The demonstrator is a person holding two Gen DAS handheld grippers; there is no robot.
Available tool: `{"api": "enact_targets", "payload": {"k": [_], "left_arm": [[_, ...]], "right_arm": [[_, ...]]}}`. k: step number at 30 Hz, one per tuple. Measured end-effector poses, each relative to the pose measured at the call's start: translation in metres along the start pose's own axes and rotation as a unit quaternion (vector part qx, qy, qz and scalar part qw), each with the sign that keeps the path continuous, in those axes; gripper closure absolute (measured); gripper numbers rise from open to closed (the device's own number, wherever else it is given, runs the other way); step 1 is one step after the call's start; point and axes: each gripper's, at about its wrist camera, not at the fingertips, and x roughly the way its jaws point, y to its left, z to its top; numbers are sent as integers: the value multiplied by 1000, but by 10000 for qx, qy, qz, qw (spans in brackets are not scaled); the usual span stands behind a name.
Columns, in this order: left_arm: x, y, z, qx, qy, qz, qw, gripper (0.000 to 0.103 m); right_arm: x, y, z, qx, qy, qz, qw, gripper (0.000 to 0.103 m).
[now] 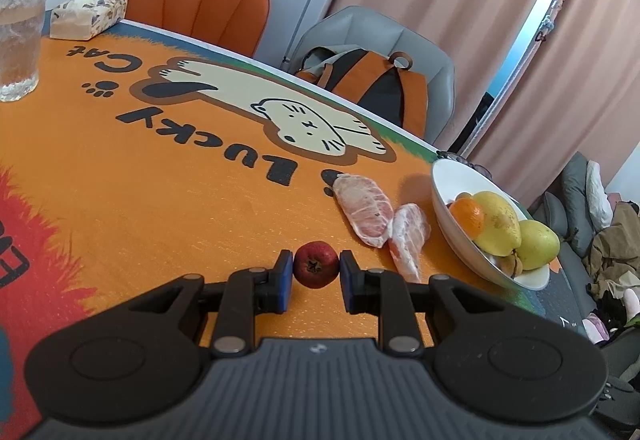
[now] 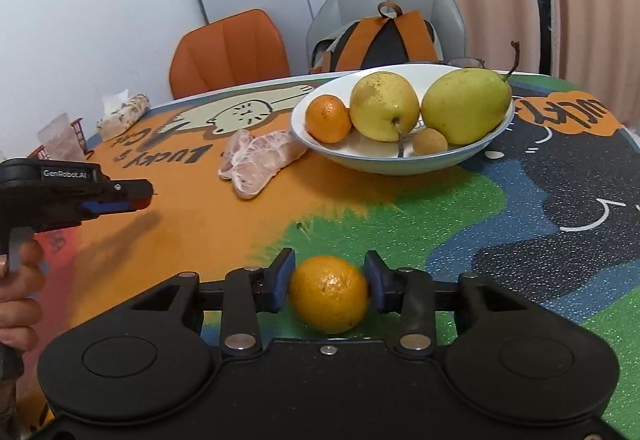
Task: Organize fruits
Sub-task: 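Carry the red apple and mandarin into the white bowl, opening both tools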
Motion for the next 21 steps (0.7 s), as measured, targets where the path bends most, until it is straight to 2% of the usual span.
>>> {"api": "enact_targets", "payload": {"k": [11,21], "left_arm": [[-3,-5,2,65,-34,-29,10000,80],[-3,-6,6,105,-53,-41,9999,80]], "right_arm": [[-7,-7,13,56,-239,-22,9997,64],[-9,-14,41,62,-549,-116,9984,64]]}}
